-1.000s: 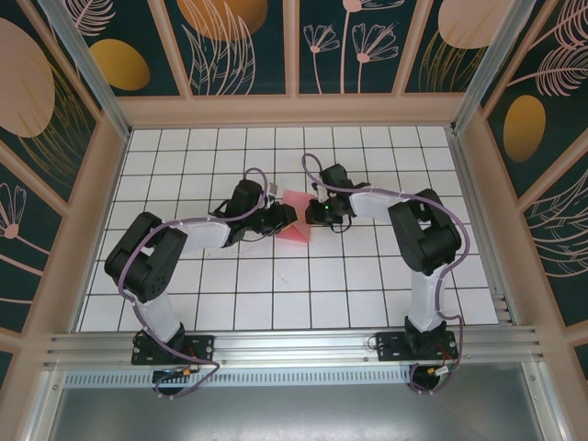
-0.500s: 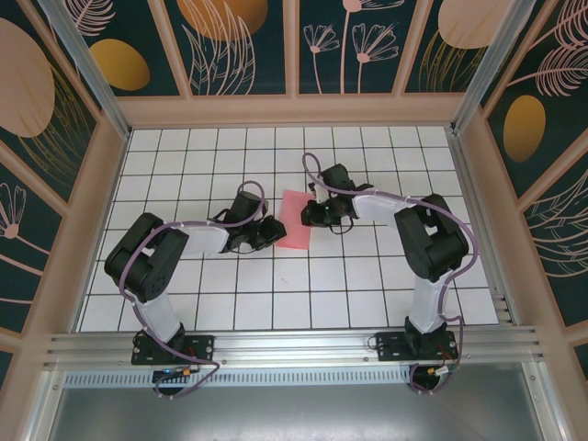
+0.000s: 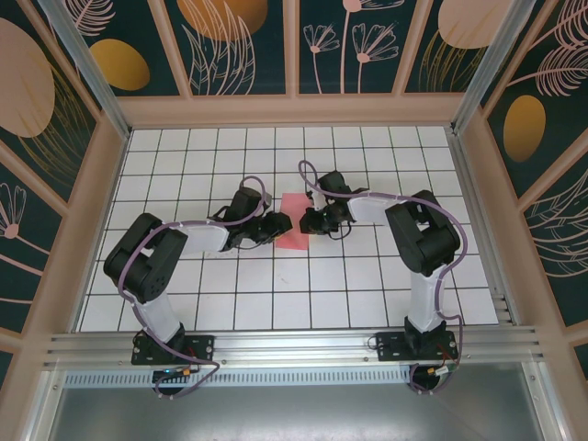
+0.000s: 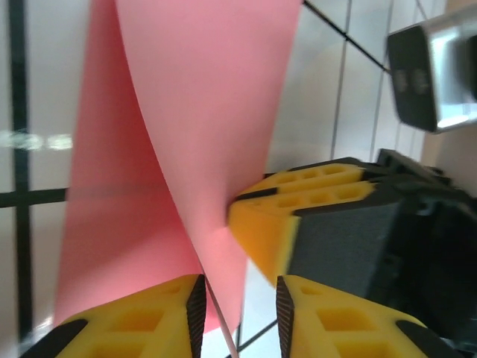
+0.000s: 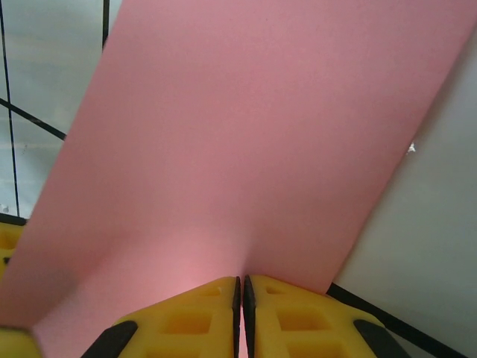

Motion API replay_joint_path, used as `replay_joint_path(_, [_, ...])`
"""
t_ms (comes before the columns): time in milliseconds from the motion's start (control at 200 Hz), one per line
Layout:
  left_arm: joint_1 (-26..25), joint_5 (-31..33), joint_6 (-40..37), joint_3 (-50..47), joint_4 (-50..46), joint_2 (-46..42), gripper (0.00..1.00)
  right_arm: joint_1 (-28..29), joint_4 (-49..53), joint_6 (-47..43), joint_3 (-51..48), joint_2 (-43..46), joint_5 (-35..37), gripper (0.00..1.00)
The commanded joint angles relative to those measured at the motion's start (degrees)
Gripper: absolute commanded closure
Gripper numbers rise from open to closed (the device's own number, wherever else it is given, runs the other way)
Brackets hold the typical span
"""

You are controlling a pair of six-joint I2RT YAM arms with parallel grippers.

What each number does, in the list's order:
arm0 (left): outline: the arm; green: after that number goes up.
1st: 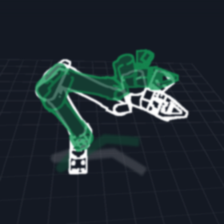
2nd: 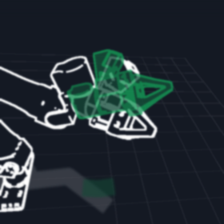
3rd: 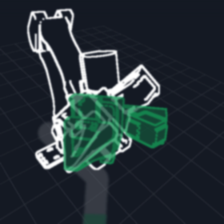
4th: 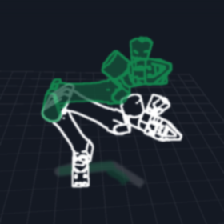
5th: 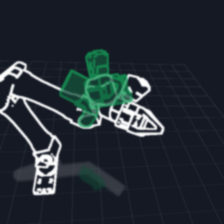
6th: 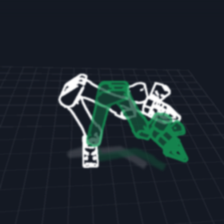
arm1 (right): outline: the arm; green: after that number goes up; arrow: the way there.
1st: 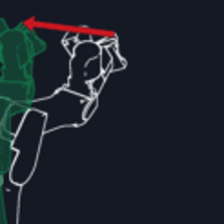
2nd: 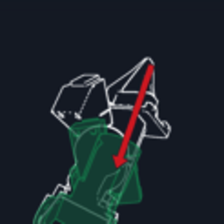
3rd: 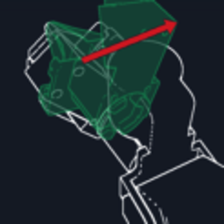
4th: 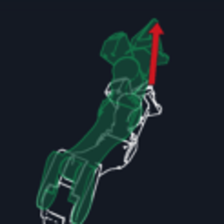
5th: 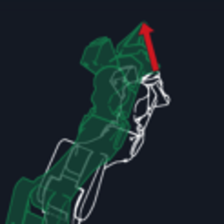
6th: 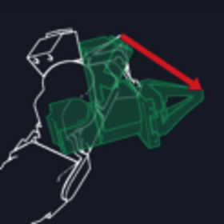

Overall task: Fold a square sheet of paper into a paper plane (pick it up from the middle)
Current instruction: Fold the triangle a second time at the center of the table.

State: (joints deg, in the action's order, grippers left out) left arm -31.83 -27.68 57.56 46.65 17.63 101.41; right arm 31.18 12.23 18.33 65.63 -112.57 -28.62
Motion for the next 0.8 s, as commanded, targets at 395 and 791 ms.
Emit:
replay_joint_path(395, [-0.3, -1.5, 4.7, 2.5, 9.8, 3.0, 0.49, -2.1, -3.1, 0.7, -3.6, 2.0, -4.9, 0.80])
replay_joint_path(791, [-0.2, 0.1, 4.1, 4.4, 8.4, 6.5, 0.63, -4.9, -8.8, 3.4, -8.3, 9.6, -8.6, 0.77])
